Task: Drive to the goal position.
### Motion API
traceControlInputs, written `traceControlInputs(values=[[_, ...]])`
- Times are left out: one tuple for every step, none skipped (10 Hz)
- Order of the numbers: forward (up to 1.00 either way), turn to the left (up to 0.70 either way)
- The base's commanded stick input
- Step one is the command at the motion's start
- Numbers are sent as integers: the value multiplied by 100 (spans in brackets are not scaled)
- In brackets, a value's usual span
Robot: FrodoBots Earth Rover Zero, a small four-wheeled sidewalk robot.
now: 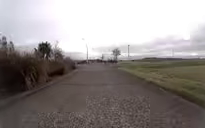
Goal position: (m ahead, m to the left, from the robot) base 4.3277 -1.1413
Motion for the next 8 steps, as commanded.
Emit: traceControlInputs(values=[[100,0],[100,0],[100,0],[100,0],[100,0],[100,0],[100,0],[100,0]])
